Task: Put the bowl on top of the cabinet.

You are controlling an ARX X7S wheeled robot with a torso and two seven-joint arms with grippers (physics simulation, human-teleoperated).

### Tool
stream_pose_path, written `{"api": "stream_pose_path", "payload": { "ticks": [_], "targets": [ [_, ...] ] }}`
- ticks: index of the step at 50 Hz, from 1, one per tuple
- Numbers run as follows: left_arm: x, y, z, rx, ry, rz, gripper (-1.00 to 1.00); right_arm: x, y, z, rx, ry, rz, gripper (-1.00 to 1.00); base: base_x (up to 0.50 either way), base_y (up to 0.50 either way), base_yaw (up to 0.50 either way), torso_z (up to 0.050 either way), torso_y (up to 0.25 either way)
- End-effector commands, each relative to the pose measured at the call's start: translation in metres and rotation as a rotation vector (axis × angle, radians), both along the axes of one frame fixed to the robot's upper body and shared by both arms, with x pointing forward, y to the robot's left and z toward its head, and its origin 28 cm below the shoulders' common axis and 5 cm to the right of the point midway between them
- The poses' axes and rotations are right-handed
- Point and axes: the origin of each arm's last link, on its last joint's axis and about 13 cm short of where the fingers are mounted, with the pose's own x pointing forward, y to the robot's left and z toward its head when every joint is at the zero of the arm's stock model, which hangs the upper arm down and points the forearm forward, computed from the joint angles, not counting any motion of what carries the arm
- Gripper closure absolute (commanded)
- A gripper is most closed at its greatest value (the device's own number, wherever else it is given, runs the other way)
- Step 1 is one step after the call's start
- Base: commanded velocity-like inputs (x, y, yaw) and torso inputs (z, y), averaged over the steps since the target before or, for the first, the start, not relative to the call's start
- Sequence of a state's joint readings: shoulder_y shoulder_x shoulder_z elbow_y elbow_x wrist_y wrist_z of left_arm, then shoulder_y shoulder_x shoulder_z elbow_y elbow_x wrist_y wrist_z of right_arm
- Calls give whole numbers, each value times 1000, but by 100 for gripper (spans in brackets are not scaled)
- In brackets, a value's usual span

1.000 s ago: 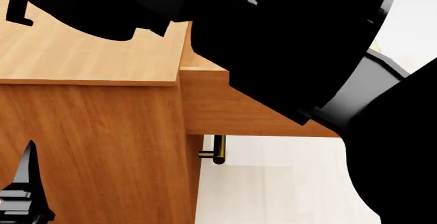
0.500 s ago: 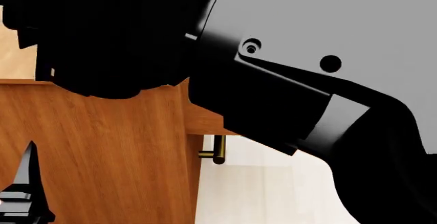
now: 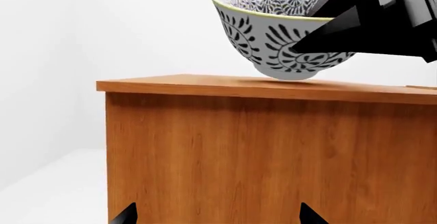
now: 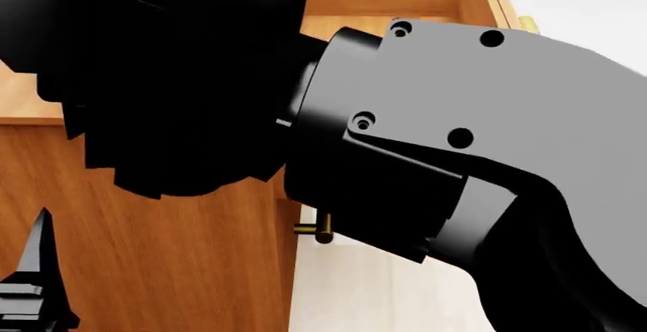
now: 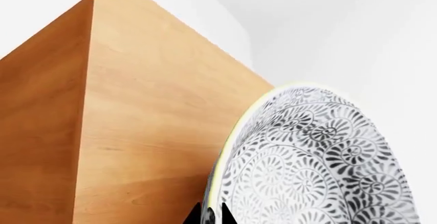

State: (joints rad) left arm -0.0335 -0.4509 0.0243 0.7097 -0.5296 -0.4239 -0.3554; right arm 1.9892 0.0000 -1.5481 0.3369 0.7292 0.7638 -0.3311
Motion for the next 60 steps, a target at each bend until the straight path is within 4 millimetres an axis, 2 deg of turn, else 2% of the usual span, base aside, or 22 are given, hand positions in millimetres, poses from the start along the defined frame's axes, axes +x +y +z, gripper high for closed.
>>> {"api": "stream_pose_path", "payload": {
  "ticks": [1, 19, 20, 49, 54, 60],
  "targets": [
    [-1, 0, 1, -3, -4, -1, -100, 5, -1, -11, -42, -18, -9, 100, 0, 0, 0, 0, 0],
    [0, 1, 0, -4, -4, -1, -100, 5, 0, -12, -48, -25, 6, 100, 0, 0, 0, 0, 0],
    [-1, 1, 0, -6, -4, -1, -100, 4, 1, -10, -45, -26, 18, -100, 0, 0, 0, 0, 0],
    [-4, -1, 1, -5, -12, -11, -100, -5, 4, 7, -46, -76, 34, -100, 0, 0, 0, 0, 0],
    [-4, -1, 1, -4, -11, -12, -100, -11, 5, 17, -39, -96, 46, -100, 0, 0, 0, 0, 0],
    [-5, -4, 0, 5, -10, -22, -100, -25, 6, 46, -5, -151, 68, -100, 0, 0, 0, 0, 0]
  ]
}}
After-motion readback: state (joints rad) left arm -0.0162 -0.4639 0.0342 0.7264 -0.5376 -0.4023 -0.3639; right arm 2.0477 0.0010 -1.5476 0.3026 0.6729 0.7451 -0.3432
